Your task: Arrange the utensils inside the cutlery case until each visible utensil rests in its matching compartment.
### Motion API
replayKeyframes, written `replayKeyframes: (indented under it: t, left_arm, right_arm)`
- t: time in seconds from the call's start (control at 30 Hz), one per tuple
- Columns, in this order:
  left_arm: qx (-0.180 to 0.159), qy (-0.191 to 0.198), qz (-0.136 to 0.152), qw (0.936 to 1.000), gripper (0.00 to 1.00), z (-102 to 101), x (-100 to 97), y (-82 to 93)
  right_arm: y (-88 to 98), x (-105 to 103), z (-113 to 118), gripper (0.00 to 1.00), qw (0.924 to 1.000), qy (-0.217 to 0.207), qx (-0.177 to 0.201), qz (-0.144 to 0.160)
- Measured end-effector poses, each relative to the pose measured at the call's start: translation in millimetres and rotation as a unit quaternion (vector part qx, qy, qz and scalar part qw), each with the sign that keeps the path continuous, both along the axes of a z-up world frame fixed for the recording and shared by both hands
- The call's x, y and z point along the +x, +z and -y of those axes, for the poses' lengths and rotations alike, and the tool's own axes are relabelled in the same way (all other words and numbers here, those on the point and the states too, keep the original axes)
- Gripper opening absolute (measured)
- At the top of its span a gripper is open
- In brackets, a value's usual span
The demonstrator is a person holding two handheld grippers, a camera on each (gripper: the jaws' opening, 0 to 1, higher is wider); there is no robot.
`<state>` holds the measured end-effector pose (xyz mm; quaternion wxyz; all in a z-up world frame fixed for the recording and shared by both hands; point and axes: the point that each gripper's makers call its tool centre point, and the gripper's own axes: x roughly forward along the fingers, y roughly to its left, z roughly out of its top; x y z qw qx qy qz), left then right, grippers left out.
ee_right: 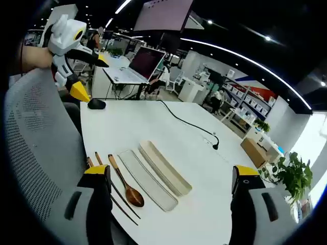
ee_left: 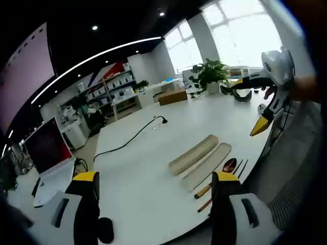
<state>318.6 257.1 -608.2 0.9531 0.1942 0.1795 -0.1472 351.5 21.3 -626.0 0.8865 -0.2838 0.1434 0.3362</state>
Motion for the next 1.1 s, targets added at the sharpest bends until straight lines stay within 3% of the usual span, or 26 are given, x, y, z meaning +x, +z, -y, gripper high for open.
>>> replayKeyframes:
  t: [0.37, 0.63, 0.77, 0.9, 1.1]
  left_arm:
    - [0.004, 0.008, -0.007, 0.9999, 0.92, -3.2, -0.2, -2.2]
    - [0.029, 0.01, -0.002, 0.9995, 0.92, -5.4, 0.2, -1.4]
    - [0.049, 0.001, 0.002, 0.9988, 0.83, -7.3, -0.5, -1.7]
    - [0.038, 0.004, 0.016, 0.9992, 0.91, -7.1, 1.6, 3.8]
    - [0.036, 0.009, 0.003, 0.9993, 0.92, -8.8, 1.1, -0.6]
  right_arm:
    - [-1.3, 0.7, 2.0, 0.98, 1.0, -0.004, 0.004, -0.007]
    - [-0.7, 0.5, 2.2, 0.98, 1.0, -0.004, 0.005, -0.007]
    - [0.0, -1.8, 2.0, 0.98, 0.9998, -0.006, 0.015, -0.014]
    - [4.8, -1.2, 4.5, 0.98, 0.9997, -0.013, 0.02, -0.007]
    - [4.3, -1.6, 4.1, 0.98, 0.9998, -0.012, 0.013, -0.007]
